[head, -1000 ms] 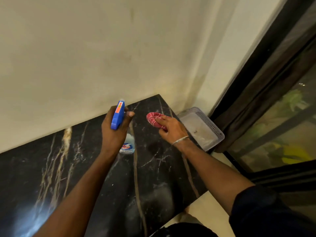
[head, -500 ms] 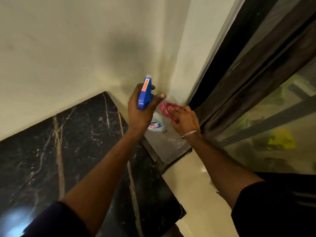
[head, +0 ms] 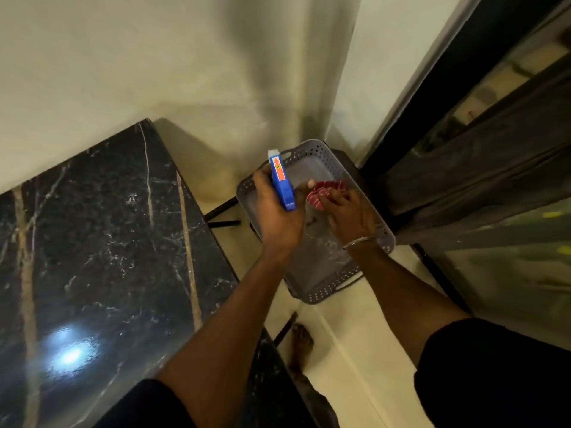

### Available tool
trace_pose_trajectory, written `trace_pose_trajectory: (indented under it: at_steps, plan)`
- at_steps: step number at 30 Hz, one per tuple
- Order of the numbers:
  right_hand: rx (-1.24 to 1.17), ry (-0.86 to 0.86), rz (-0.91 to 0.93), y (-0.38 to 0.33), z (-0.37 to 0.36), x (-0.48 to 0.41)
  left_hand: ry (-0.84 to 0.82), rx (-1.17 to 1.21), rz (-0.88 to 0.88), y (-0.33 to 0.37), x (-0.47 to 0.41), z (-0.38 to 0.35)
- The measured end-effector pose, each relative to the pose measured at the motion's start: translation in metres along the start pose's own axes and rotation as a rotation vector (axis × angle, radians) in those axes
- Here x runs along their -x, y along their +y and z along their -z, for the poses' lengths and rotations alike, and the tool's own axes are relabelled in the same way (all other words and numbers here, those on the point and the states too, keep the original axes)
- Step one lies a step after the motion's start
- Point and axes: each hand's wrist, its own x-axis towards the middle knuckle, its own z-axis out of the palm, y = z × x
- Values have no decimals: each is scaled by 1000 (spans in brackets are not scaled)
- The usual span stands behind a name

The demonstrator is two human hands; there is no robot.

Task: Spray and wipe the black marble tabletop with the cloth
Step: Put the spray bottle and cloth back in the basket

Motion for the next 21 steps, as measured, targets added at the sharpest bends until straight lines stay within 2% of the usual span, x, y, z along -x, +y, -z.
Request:
trace_pose_trajectory:
  at_steps: [3, 9, 14, 17, 21]
  plan:
    - [54, -123, 40, 0, -26, -2, -35, -7, 29, -11, 1, -6]
    - [-51, -167, -25, -7, -42, 2, -143, -12, 48, -16, 0, -13]
    - [-173, -189, -81, -3, -30, 5, -187, -11, 78, -18, 7, -11]
    - [-105, -318, -18, 5, -20, 6, -237, -21, 83, -21, 13, -4]
    - [-194, -261, -56, 11, -4, 17, -301, -114, 122, -16, 15, 9]
